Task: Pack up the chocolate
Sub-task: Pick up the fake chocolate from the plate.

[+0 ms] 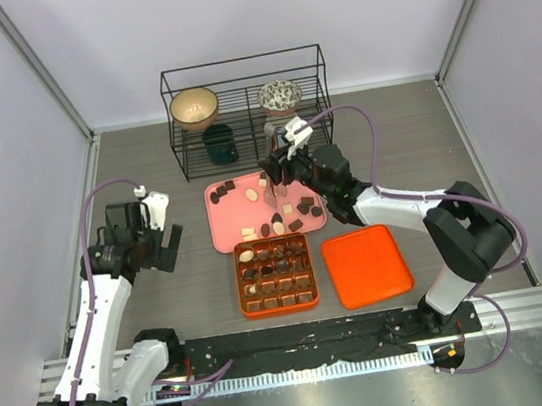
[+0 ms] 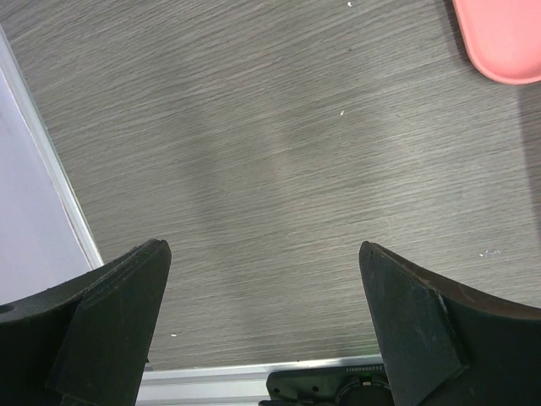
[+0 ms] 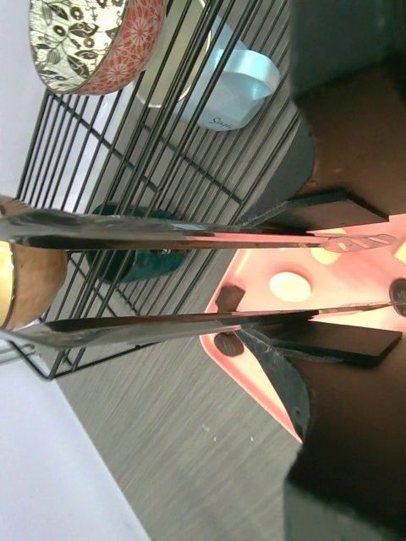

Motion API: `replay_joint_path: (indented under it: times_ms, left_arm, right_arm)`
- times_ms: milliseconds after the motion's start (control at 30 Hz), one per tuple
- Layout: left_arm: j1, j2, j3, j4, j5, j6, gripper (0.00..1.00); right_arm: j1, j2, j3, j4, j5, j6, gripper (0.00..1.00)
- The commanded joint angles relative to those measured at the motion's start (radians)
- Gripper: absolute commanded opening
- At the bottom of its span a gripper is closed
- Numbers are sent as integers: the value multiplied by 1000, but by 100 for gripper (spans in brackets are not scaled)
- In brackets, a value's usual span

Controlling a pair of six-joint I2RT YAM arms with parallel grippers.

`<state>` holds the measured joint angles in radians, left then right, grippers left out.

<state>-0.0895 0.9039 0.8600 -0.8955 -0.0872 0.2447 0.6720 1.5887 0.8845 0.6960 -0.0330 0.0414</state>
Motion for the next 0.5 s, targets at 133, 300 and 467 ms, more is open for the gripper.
replay_joint_path:
  times_ms: [133, 300, 467]
  left_arm:
    - [-1, -3, 16, 13, -17, 24, 100]
    - [0, -8, 17, 12, -26, 30, 100]
    - [-1, -13, 17, 6, -36, 36, 100]
  right_arm:
    - [-32, 88, 80, 189, -27, -17, 49]
    - [-32, 155, 79, 258, -19, -37, 50]
    - [-32, 200, 62, 326, 7, -64, 50]
